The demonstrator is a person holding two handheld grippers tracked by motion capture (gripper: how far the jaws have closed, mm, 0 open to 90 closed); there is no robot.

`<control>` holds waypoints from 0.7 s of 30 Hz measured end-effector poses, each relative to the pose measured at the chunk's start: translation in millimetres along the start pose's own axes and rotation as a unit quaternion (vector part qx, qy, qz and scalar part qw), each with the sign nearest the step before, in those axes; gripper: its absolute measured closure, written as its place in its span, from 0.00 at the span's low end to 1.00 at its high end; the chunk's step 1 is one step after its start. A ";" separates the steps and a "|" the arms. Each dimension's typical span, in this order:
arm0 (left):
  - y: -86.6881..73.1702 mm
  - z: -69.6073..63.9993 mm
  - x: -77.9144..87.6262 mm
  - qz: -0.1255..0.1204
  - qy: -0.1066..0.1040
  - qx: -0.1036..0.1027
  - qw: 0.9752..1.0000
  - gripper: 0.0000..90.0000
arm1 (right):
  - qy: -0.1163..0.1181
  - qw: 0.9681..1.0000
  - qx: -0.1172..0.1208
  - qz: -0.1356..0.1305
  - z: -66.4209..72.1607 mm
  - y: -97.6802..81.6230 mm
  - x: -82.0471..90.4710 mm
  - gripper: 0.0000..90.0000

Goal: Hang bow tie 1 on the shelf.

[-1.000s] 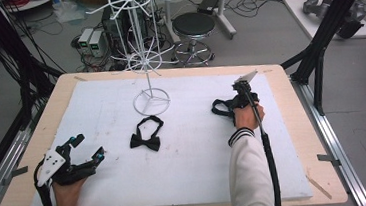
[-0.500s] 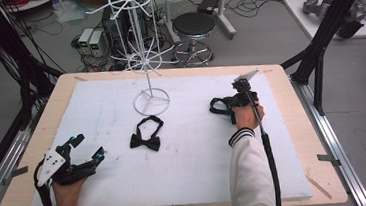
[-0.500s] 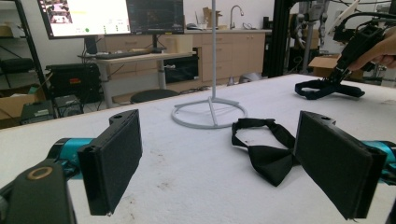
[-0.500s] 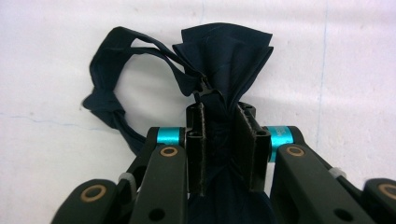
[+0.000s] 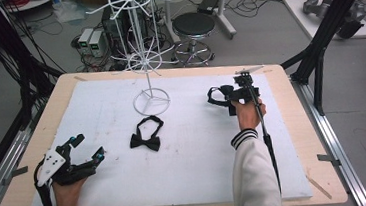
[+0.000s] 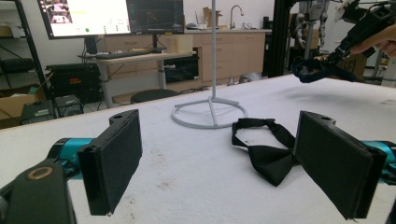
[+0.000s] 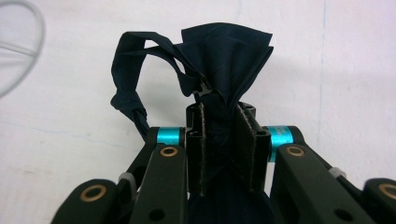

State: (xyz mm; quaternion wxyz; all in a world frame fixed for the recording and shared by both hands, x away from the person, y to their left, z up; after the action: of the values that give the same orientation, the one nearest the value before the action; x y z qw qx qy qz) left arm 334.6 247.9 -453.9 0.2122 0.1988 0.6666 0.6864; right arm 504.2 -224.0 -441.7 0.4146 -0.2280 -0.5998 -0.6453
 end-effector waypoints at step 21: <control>-0.1 0.0 0.0 0.001 0.000 0.000 1.000 0.18 | 0.049 0.992 0.028 -0.110 19.6 22.1 28.9 0.84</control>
State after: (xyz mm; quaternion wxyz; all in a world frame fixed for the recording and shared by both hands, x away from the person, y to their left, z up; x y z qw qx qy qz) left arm 334.6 247.9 -454.0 0.2117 0.1991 0.6662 0.6868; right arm 502.1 -211.4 -402.4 0.3761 -0.1166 -0.6179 -0.6806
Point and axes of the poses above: each handheld gripper's, and its own axes: x roughly backward along the jaws, y roughly out of its top, z roughly to its left, the point moved 8 cm from there along -x, roughly forward along the jaws
